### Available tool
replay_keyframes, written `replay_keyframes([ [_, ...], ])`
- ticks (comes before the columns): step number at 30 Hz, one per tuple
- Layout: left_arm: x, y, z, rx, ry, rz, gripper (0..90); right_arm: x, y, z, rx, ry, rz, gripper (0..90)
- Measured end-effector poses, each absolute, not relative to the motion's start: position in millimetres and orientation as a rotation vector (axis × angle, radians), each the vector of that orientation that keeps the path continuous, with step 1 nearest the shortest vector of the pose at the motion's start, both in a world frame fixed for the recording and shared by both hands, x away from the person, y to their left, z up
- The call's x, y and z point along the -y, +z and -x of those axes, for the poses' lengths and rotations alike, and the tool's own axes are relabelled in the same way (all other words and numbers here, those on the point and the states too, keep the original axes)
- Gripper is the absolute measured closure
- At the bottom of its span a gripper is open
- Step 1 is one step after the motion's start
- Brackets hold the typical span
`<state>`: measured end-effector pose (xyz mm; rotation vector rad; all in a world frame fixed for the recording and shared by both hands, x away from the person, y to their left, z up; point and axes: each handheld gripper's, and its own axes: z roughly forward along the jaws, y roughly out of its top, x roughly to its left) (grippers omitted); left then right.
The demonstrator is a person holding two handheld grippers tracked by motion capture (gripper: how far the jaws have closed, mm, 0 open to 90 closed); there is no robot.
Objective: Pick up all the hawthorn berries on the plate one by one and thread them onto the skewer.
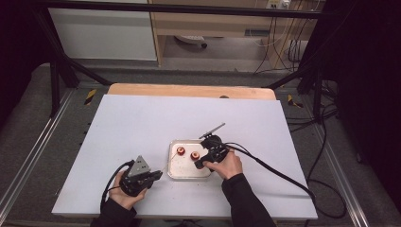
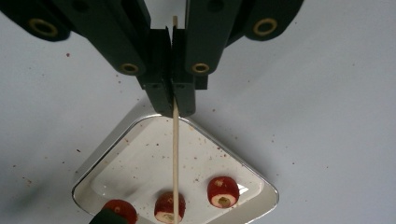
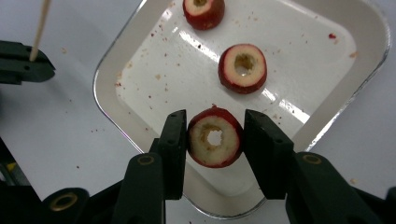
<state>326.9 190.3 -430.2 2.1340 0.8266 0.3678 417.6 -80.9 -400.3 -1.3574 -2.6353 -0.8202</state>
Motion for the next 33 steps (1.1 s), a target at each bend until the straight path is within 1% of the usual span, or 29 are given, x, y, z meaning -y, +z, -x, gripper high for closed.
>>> replay_keyframes([
  [10,-188.1,-429.5,-325.7,-0.837,0.371,-2.118,88.4,90.5,-389.2,-411.9,2.614,-1.056,1.347,61.1],
  [24,-183.1,-430.6,-324.1,-0.880,0.356,-2.069,88.3,108.8,-388.6,-409.0,2.454,-1.378,1.366,61.1],
  [26,-182.3,-430.9,-323.9,-0.886,0.355,-2.062,88.3,112.4,-389.7,-408.5,2.402,-1.465,1.371,61.1],
  [33,-178.4,-431.1,-322.2,-0.892,0.348,-2.042,88.3,116.4,-390.7,-407.6,2.300,-1.586,1.387,61.1],
])
